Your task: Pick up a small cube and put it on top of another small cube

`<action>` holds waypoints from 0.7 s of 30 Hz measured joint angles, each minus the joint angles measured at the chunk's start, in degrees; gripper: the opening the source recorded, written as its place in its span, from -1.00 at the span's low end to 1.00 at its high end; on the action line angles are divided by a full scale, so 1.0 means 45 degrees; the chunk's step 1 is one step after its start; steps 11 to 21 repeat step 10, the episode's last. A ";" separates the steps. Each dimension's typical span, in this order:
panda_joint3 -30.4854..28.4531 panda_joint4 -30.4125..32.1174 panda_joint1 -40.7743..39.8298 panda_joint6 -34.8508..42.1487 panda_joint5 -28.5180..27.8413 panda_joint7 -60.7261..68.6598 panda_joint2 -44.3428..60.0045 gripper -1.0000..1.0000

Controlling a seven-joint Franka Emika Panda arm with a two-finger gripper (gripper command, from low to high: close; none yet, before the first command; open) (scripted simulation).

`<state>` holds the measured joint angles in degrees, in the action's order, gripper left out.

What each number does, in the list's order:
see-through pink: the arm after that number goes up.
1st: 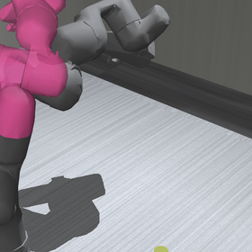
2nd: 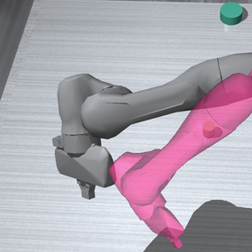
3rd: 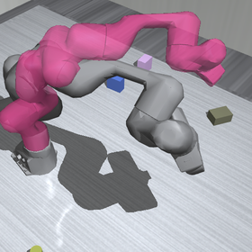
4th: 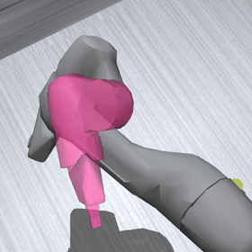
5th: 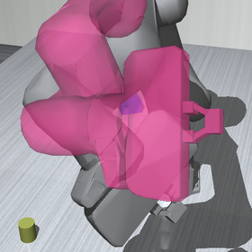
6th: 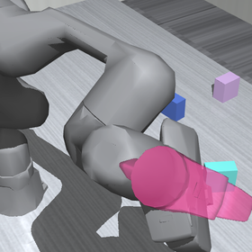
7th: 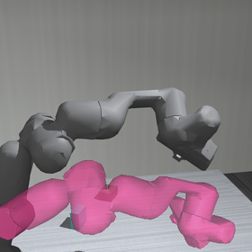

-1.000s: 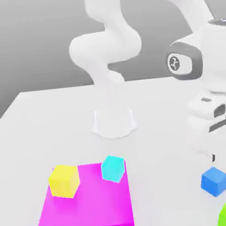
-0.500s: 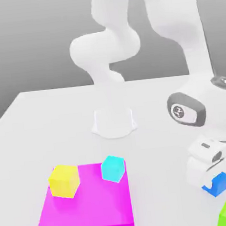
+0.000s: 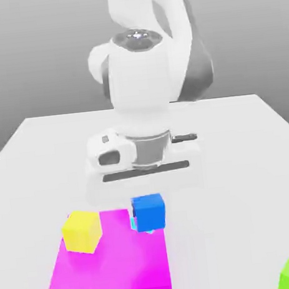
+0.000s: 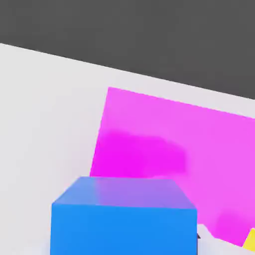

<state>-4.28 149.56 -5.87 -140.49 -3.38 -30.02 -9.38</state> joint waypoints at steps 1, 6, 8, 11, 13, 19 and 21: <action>-0.0439 0.0058 -0.0368 0.0332 0.0045 0.0410 -0.0373 -1.00; -0.1180 0.0546 -0.0867 -0.1115 0.0417 0.1267 0.0634 -1.00; -0.1220 0.0631 -0.0858 -0.1502 0.0452 0.1303 0.0942 1.00; -0.1220 0.0631 -0.0858 -0.1502 0.0452 0.1303 0.0942 1.00; -0.1220 0.0631 -0.0858 -0.1502 0.0452 0.1303 0.0942 1.00; -0.1220 0.0631 -0.0858 -0.1502 0.0452 0.1303 0.0942 1.00; -0.1220 0.0631 -0.0858 -0.1502 0.0452 0.1303 0.0942 1.00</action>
